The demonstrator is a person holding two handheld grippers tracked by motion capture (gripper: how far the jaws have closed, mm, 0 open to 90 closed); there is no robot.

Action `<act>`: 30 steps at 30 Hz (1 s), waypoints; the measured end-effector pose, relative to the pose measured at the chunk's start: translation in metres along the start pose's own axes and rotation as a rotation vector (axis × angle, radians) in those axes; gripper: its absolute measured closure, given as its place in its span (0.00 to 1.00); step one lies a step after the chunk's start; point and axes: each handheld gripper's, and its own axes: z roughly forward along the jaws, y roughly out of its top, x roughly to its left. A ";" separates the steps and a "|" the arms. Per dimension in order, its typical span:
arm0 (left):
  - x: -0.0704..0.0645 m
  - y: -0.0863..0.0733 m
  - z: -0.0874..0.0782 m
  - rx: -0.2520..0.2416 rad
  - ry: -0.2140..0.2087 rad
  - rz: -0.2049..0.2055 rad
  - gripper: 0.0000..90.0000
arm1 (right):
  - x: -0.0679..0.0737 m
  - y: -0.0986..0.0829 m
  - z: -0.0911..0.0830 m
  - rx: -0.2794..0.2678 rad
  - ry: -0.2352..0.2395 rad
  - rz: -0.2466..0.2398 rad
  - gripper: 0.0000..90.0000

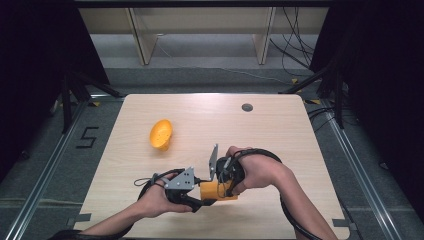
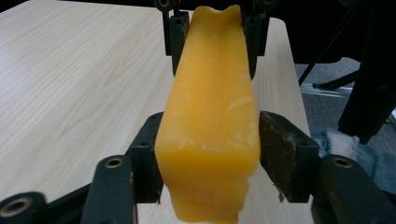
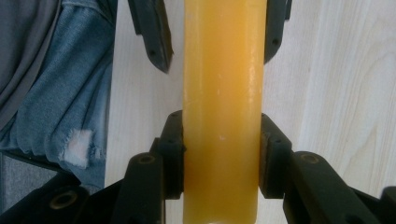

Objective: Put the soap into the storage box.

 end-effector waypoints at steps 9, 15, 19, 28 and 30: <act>0.001 0.001 -0.002 0.001 -0.005 -0.018 0.66 | 0.003 0.007 -0.001 -0.007 -0.017 -0.027 0.69; -0.001 0.003 -0.006 -0.005 -0.013 -0.036 0.67 | 0.008 0.007 -0.006 -0.023 -0.025 0.000 0.66; 0.001 0.002 -0.010 0.015 -0.001 -0.036 0.67 | 0.006 0.005 -0.012 -0.114 -0.033 -0.019 0.55; 0.011 -0.003 -0.031 0.003 0.150 -0.129 0.67 | 0.012 -0.043 -0.042 -0.300 -0.181 0.121 0.41; 0.014 -0.005 -0.038 -0.001 0.220 -0.145 0.67 | 0.014 -0.060 -0.045 -0.368 -0.229 0.200 0.43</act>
